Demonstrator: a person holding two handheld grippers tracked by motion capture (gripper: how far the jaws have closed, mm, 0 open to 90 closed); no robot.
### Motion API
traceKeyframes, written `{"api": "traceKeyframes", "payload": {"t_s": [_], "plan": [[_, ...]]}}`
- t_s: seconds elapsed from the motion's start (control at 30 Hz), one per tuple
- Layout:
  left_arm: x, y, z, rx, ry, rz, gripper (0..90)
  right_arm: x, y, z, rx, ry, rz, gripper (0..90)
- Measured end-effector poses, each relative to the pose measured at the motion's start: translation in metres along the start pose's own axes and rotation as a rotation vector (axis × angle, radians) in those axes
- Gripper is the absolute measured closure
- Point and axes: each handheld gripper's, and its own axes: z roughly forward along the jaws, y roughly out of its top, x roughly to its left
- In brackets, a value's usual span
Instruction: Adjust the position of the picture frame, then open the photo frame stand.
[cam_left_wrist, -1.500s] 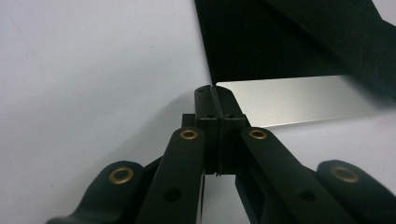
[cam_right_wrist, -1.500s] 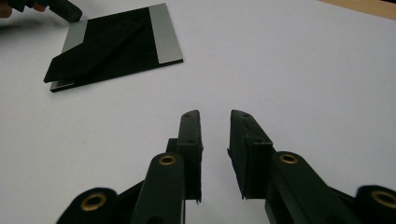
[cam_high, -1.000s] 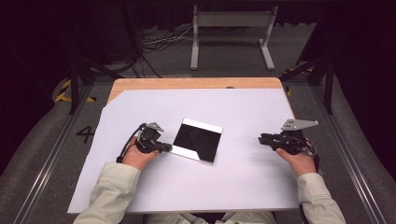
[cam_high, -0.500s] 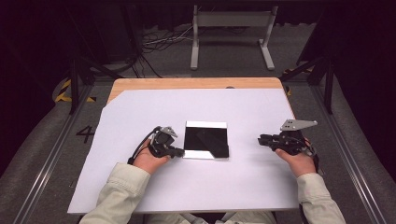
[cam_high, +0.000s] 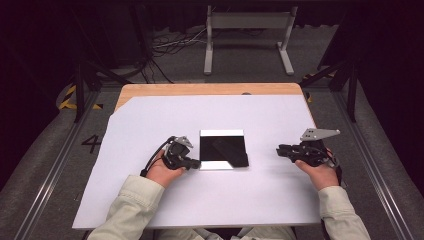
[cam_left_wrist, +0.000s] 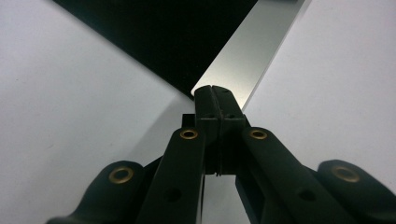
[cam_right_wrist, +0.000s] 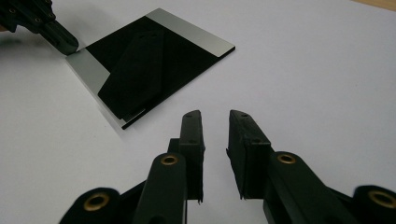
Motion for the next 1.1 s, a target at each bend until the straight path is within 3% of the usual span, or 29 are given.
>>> {"api": "traceKeyframes", "payload": {"t_s": [0.17, 0.33, 0.5, 0.7, 1.1], "plan": [[0.001, -0.002, 0.000, -0.015, -0.013, 0.010, 90.0, 0.001, 0.001, 0.000, 0.000, 0.002, 0.001, 74.9], [-0.002, -0.001, -0.003, -0.021, 0.005, 0.043, 88.5, 0.002, 0.003, -0.002, -0.004, 0.002, -0.007, 74.8], [0.000, -0.002, -0.016, -0.048, 0.032, 0.082, 85.7, 0.006, 0.006, -0.003, 0.009, 0.018, -0.016, 74.6], [0.004, -0.005, -0.030, -0.093, 0.040, 0.098, 82.3, 0.011, 0.010, -0.002, 0.030, 0.034, -0.039, 74.8], [0.010, -0.008, -0.048, -0.162, 0.072, 0.078, 78.4, 0.018, 0.015, -0.002, 0.045, 0.048, -0.053, 74.6]]}}
